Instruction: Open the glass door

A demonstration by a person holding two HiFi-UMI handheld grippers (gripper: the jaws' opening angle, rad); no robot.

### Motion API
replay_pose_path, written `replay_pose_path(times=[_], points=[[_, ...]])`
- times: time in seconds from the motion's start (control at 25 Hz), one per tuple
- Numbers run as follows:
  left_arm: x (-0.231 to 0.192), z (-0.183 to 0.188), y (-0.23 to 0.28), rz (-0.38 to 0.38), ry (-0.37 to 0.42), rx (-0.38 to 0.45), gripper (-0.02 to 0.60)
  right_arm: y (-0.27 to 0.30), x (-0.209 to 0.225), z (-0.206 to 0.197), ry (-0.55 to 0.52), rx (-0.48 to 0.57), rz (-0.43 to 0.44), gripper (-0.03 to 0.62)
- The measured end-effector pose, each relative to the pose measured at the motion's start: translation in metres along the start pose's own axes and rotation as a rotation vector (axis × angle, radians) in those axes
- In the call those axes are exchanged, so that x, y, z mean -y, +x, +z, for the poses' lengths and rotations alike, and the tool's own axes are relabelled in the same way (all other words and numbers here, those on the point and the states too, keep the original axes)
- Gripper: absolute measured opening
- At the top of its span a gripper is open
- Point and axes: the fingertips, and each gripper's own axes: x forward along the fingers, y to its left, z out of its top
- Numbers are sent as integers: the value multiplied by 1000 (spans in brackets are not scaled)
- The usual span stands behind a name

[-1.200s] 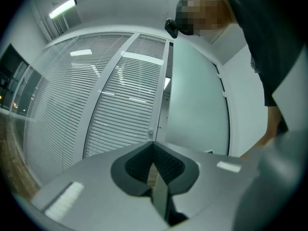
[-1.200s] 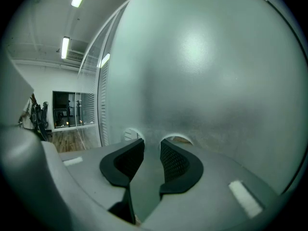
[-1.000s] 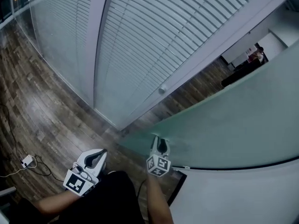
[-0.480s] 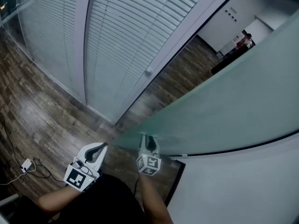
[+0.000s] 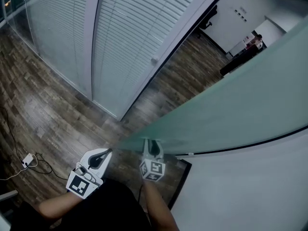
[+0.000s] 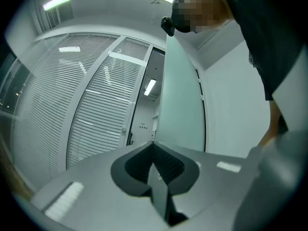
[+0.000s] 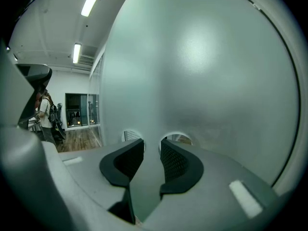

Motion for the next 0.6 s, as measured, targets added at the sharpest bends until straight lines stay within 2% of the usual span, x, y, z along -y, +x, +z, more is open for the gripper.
replay_pose_path(times=[0.12, 0.28, 0.6], points=[[9, 7, -8, 14, -19, -11, 0, -13, -3, 10, -1, -2, 7, 112], [27, 3, -22, 8, -23, -11, 0, -36, -8, -1, -1, -12, 13, 112], [76, -4, -48, -73, -17, -46, 0, -74, -13, -9, 6, -9, 10, 112]])
